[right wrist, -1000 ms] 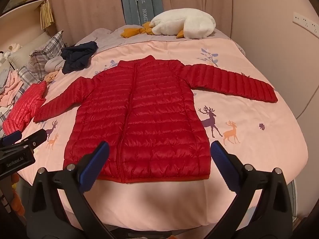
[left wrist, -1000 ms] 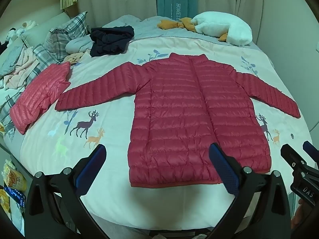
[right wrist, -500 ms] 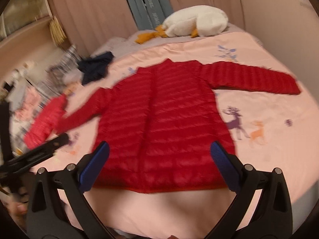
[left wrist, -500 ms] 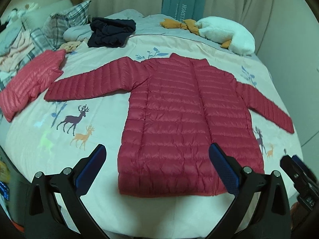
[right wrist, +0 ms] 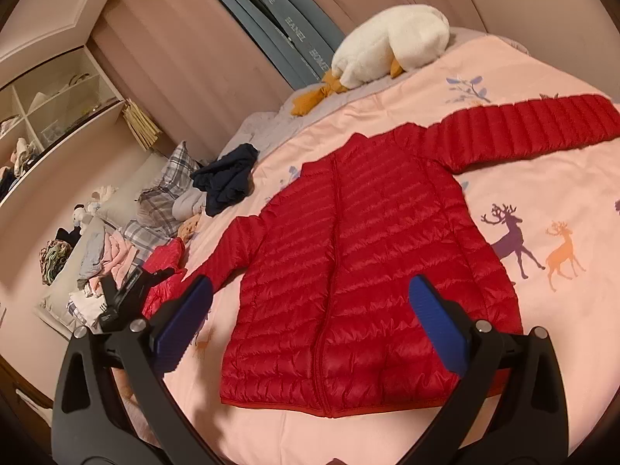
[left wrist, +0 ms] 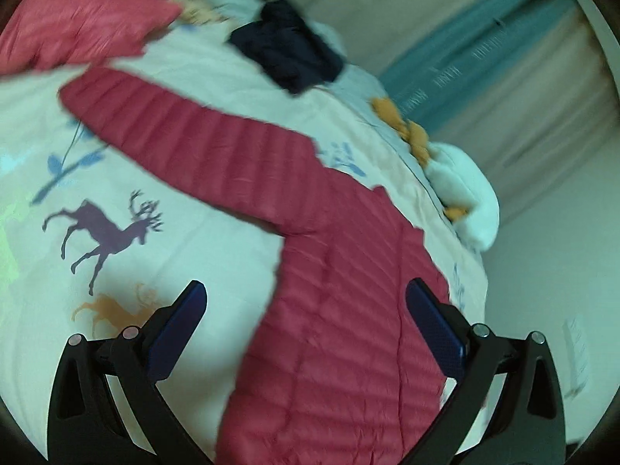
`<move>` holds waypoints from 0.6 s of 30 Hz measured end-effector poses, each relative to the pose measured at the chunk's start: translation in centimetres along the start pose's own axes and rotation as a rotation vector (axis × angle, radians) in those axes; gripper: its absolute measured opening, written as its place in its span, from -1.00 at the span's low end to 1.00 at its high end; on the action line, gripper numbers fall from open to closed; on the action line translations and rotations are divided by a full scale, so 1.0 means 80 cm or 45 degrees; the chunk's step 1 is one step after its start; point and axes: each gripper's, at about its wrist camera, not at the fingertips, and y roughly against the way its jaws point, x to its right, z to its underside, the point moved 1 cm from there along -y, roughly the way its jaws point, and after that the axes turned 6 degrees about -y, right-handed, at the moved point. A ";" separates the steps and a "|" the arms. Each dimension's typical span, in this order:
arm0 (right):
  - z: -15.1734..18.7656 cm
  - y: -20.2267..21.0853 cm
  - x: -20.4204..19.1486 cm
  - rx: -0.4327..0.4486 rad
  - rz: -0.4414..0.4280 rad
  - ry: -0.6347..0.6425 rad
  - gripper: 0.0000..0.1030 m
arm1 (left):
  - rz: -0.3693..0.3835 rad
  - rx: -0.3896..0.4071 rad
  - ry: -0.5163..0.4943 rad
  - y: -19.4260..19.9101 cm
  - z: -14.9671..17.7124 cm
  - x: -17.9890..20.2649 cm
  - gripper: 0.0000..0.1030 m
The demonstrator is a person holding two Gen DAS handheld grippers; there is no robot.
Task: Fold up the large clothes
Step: 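Grasp the red jacket's sleeve cuff with the left tool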
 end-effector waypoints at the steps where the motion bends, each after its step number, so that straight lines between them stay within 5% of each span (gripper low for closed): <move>1: 0.000 -0.006 0.000 -0.012 0.014 -0.001 0.96 | 0.013 0.003 0.066 -0.007 -0.009 -0.022 0.97; 8: 0.004 -0.048 -0.003 -0.101 0.072 0.024 0.96 | -0.049 0.107 0.374 -0.026 -0.071 -0.163 0.97; 11: 0.003 -0.066 -0.006 -0.129 0.069 0.027 0.96 | 0.001 0.147 0.490 -0.029 -0.095 -0.208 0.97; 18: -0.004 -0.099 -0.012 -0.150 0.059 0.009 0.96 | 0.055 0.193 0.625 -0.043 -0.131 -0.269 0.97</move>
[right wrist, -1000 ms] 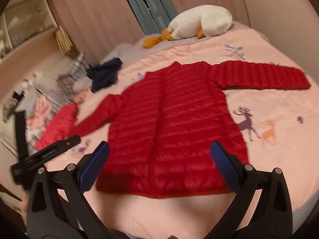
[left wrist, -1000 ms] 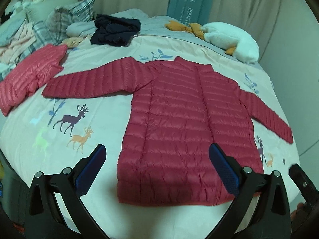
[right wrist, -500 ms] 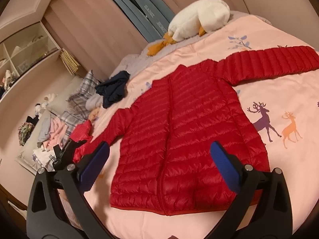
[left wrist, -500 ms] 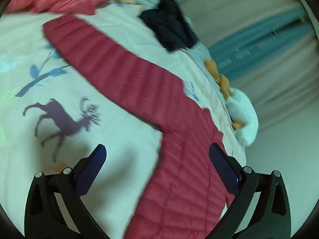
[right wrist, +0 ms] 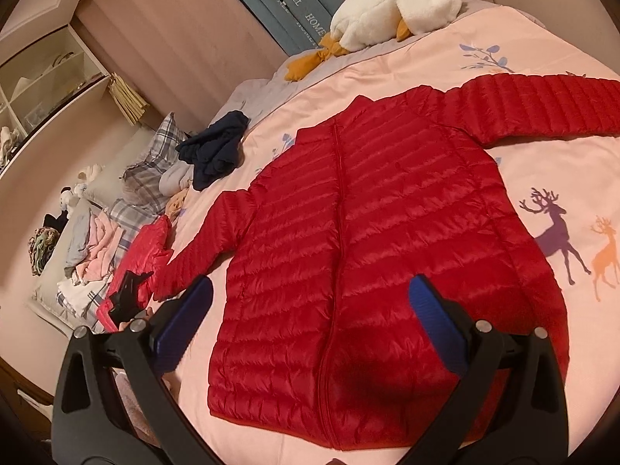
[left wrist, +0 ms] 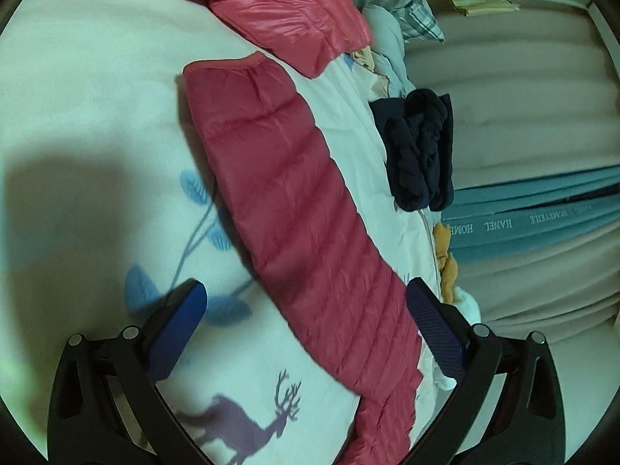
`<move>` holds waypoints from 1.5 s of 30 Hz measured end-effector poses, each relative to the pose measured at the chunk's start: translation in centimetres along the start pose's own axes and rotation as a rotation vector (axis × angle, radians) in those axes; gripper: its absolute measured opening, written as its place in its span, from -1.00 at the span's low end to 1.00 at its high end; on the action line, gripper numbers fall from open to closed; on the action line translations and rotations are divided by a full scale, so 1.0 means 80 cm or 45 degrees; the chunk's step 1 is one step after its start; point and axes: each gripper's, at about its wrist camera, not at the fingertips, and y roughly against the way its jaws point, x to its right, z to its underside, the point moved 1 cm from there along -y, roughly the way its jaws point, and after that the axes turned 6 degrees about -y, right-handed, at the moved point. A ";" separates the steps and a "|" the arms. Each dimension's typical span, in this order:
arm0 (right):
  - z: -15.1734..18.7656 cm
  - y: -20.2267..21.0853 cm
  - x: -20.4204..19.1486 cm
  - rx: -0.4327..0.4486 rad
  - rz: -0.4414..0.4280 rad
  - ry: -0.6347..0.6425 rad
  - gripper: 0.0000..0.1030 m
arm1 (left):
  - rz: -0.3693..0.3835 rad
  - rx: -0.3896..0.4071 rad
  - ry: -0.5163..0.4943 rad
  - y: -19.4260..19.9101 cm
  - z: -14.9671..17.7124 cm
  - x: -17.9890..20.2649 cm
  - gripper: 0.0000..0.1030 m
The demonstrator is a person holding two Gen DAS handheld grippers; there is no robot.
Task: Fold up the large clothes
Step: 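Grasp the red jacket's sleeve cuff with the left tool, then fold the held sleeve across the jacket body and open the left tool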
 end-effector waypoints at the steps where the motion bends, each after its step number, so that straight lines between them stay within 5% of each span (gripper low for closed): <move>1: -0.001 -0.003 -0.002 -0.001 0.002 0.005 0.96 | 0.013 0.007 0.002 -0.003 -0.004 0.001 0.97; 20: 0.010 -0.082 -0.020 -0.145 0.060 0.061 0.96 | -0.141 0.079 -0.071 -0.051 -0.038 0.027 0.89; 26: 0.014 -0.077 -0.033 -0.102 0.125 0.149 0.96 | -0.305 0.065 -0.215 -0.056 -0.034 0.031 0.20; 28: 0.014 -0.075 -0.034 -0.096 0.132 0.154 0.96 | -0.354 0.037 -0.239 -0.059 -0.036 0.029 -0.32; 31: 0.015 -0.075 -0.035 -0.110 0.138 0.148 0.96 | -0.352 0.019 -0.224 -0.058 -0.040 0.019 -0.66; 37: 0.021 -0.078 -0.046 -0.131 0.152 0.168 0.96 | -0.369 0.027 -0.314 -0.049 -0.035 0.030 -0.85; 45: 0.029 -0.081 -0.069 -0.141 0.139 0.216 0.96 | -0.368 0.084 -0.568 -0.018 -0.013 0.098 -0.85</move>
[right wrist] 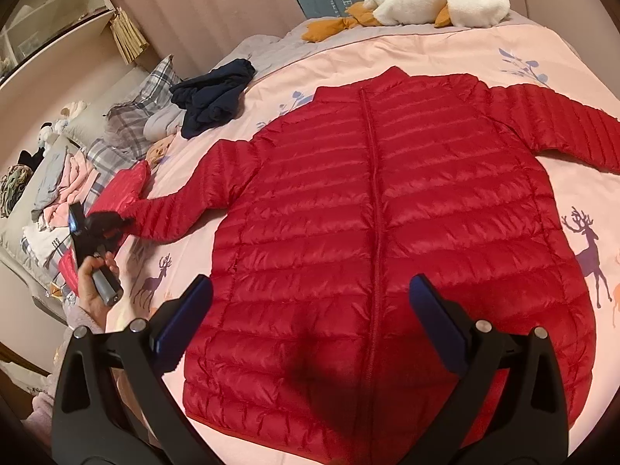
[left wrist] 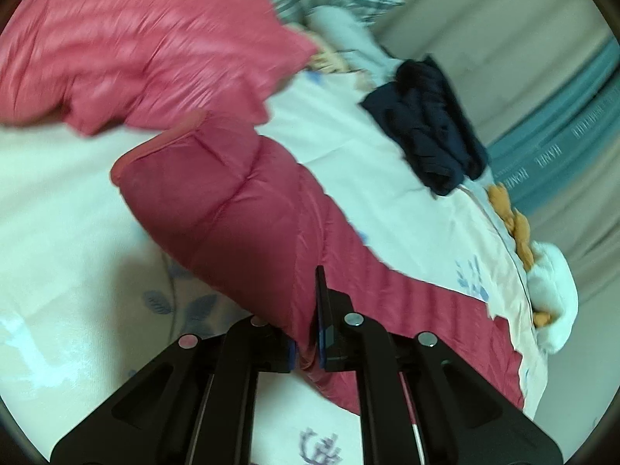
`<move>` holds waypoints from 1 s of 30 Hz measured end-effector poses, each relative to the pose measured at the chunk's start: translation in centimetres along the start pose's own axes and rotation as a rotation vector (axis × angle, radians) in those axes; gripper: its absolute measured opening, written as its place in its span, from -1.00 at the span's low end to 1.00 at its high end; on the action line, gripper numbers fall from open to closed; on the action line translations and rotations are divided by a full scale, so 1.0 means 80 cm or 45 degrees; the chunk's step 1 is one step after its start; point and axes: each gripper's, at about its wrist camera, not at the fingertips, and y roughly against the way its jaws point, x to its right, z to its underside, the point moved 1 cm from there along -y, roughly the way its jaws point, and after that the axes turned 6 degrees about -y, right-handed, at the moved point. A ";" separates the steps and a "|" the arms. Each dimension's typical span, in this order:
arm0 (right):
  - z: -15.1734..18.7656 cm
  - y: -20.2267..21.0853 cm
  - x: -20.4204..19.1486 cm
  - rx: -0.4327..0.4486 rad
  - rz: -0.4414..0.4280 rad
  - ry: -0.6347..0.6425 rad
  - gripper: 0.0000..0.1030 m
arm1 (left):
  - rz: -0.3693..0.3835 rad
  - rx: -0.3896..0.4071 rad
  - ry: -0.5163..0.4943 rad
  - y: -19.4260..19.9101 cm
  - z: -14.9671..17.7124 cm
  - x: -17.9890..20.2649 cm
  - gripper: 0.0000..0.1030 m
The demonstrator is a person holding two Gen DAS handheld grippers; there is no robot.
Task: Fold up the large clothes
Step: 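Fold the held sleeve across the jacket body and open the left tool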
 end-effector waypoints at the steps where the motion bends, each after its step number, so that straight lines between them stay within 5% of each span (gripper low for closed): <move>1: 0.000 -0.001 -0.002 -0.007 -0.003 0.001 0.96 | 0.014 0.015 -0.031 0.009 0.000 0.009 -0.85; 6: -0.003 -0.005 -0.026 -0.012 -0.014 0.039 0.96 | 0.096 0.102 -0.213 0.059 0.003 0.071 -0.85; 16: -0.015 -0.003 -0.070 0.006 -0.022 0.036 0.96 | 0.236 0.121 -0.426 0.103 0.042 0.163 -0.85; 30: -0.019 -0.017 -0.105 0.020 0.063 0.033 0.96 | 0.345 0.124 -0.512 0.119 0.056 0.164 -0.85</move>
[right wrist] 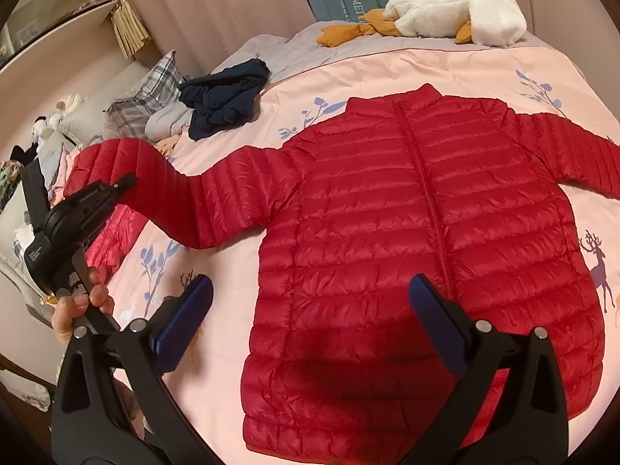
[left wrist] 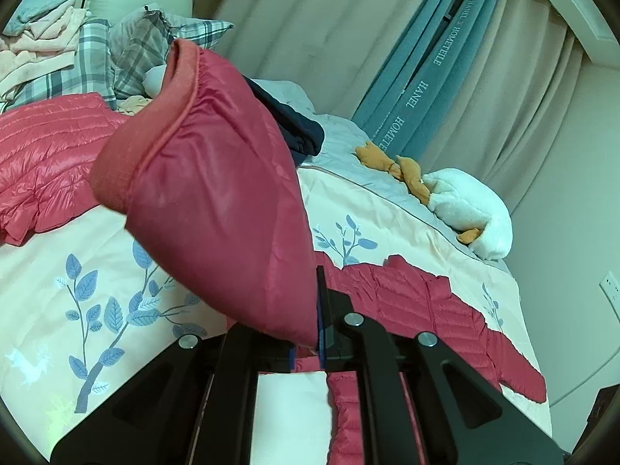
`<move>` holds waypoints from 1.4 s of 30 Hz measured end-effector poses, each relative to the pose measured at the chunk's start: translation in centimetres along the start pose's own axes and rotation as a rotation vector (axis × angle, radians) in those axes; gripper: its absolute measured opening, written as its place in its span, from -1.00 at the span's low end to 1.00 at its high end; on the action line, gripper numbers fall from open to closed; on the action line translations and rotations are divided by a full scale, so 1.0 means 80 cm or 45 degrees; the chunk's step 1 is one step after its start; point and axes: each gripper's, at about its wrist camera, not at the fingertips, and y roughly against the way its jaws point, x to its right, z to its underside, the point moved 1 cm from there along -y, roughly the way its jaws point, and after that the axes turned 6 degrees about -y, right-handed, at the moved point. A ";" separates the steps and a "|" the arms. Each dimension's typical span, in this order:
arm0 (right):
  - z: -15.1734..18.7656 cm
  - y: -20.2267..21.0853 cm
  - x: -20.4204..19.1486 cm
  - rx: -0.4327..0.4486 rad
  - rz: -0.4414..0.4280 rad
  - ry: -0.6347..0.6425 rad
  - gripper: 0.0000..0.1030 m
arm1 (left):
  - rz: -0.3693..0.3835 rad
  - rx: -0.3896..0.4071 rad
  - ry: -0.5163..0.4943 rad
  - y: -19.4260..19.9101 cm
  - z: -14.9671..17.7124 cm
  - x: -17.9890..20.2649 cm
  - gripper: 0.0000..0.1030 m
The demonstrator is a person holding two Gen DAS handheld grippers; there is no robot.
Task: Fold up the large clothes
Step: 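Fold the held sleeve across the jacket body and open the left tool, then grasp the folded sleeve's cuff on the jacket body with the right tool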
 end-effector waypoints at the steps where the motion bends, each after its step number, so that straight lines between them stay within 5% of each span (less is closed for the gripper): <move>1: 0.001 -0.002 -0.002 -0.003 0.002 0.002 0.96 | 0.004 -0.006 -0.005 0.000 0.000 -0.001 -0.85; 15: -0.012 0.021 0.040 0.031 0.003 -0.081 0.96 | 0.014 -0.028 -0.116 -0.009 0.004 0.054 -0.85; 28: -0.024 0.078 0.161 0.179 0.046 -0.300 0.96 | -0.011 -0.164 -0.677 -0.068 0.077 0.240 -0.85; 35: -0.024 0.096 0.232 0.220 0.058 -0.411 0.96 | 0.051 -0.371 -0.860 -0.124 0.156 0.312 -0.78; 36: -0.023 0.097 0.240 0.222 0.057 -0.422 0.96 | 0.068 -0.395 -0.876 -0.131 0.167 0.320 -0.73; 40: -0.022 0.093 0.268 0.216 0.059 -0.465 0.96 | 0.150 -0.469 -0.820 -0.144 0.183 0.326 0.35; 42: -0.025 0.084 0.274 0.198 0.052 -0.471 0.96 | 0.187 -0.487 -0.755 -0.142 0.181 0.322 0.41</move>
